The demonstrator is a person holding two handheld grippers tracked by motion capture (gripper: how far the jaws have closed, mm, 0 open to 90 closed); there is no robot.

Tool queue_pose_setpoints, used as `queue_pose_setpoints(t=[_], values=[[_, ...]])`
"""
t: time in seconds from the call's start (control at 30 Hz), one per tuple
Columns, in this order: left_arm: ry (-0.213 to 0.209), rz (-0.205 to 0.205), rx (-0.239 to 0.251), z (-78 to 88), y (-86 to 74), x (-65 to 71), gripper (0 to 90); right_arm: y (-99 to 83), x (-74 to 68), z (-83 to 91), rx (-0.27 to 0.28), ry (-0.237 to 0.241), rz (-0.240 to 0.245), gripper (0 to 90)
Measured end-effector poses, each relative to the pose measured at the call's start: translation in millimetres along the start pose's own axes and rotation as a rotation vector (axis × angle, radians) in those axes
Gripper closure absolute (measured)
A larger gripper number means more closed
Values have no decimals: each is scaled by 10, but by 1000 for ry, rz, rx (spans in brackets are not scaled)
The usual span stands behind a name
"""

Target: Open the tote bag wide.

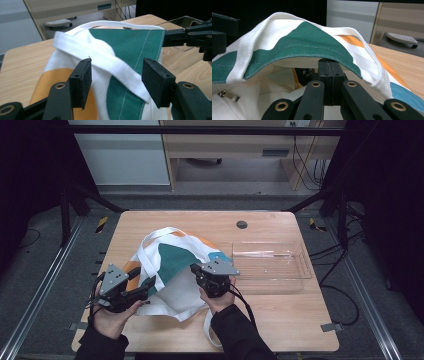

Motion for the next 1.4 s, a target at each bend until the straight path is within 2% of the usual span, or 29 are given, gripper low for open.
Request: queue_pose_setpoints(t=[0.17, 0.37, 0.67, 0.83, 1.0, 1.1, 1.2, 1.23, 1.4], values=[[-6, -28, -10, -78, 50, 135, 385, 43, 14, -2, 1, 3, 8, 900], [29, -71, -10, -151, 104, 258, 362, 47, 16, 0, -3, 7, 8, 900], [43, -91, -41, -264, 37, 320, 346, 66, 28, 5, -2, 8, 12, 900], [60, -151, -62, -386, -20, 375, 331, 70, 18, 3, 0, 16, 13, 900], [90, -169, -87, -460, -75, 389, 328, 72, 14, 6, 1, 20, 16, 900], [113, -183, -113, -514, -143, 380, 352, 79, 14, 9, 6, 22, 19, 900], [130, -186, -120, -524, -170, 367, 379, 80, 10, 7, 1, 23, 36, 900], [143, -186, -127, -526, -189, 354, 403, 87, 7, 1, -3, 23, 49, 900], [169, -192, -150, -530, -240, 331, 523, 100, -19, -2, 2, 30, 46, 900]])
Point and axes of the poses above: each handheld gripper's, and its own axes: z roughly backward along the jaws, y roughly out of its top, x roughly to its right, the point moved 9 cm from there along -z, roughly forward along the jaws, and after that the axes turned 14 degrees about z, right-handed, at the moved point
